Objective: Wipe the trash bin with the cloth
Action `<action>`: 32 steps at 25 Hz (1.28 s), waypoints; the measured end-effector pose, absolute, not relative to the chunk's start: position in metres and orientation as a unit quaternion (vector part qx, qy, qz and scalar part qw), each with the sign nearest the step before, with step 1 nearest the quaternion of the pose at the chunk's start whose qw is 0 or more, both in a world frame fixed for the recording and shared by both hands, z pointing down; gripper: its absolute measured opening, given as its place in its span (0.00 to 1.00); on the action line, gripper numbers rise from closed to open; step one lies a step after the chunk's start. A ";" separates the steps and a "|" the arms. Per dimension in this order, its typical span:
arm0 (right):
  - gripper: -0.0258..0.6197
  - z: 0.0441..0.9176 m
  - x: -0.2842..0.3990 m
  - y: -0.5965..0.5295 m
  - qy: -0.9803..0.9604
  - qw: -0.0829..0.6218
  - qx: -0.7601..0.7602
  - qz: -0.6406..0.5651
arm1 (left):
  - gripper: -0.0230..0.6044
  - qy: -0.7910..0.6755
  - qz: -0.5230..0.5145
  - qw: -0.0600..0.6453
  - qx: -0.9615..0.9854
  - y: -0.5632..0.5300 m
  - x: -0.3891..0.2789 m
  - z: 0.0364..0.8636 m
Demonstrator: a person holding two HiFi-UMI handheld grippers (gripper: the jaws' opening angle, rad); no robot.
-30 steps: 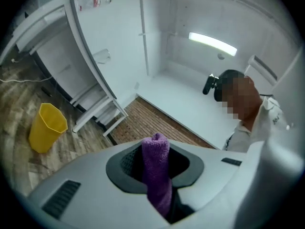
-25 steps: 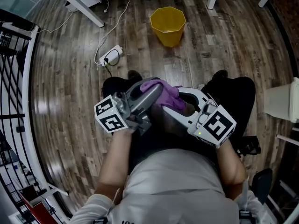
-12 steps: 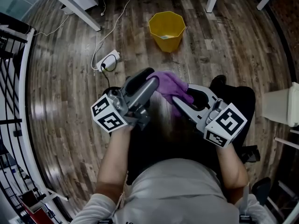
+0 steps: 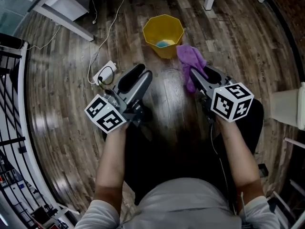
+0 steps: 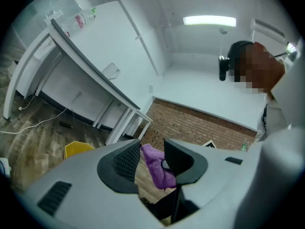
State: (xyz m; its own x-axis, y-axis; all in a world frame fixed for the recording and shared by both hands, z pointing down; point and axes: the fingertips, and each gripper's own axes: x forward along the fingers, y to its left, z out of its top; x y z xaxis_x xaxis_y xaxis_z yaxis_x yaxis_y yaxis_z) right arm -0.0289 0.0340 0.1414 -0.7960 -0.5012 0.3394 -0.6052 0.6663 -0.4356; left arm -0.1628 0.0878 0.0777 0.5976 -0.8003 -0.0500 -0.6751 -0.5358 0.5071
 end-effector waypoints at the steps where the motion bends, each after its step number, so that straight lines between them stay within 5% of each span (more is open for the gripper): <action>1: 0.22 0.150 -0.025 0.020 -0.900 0.097 0.316 0.283 | 0.26 -0.431 -0.121 0.225 0.865 0.076 -0.163 0.087; 20: 0.22 0.224 -0.012 -0.123 -0.868 0.131 0.329 0.348 | 0.27 -0.436 0.196 0.271 0.835 -0.078 -0.136 0.294; 32: 0.22 0.232 0.018 -0.119 -0.834 0.078 0.372 0.400 | 0.28 -0.460 0.248 0.253 0.814 -0.052 -0.142 0.317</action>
State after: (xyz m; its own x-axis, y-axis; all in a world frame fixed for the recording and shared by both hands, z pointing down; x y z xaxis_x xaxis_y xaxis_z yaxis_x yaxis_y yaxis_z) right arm 0.0184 -0.1194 0.2323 -0.7108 -0.5584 0.4277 -0.6830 0.4029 -0.6092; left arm -0.1418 -0.0520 0.3170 0.4537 -0.6238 0.6364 -0.8745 -0.4490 0.1833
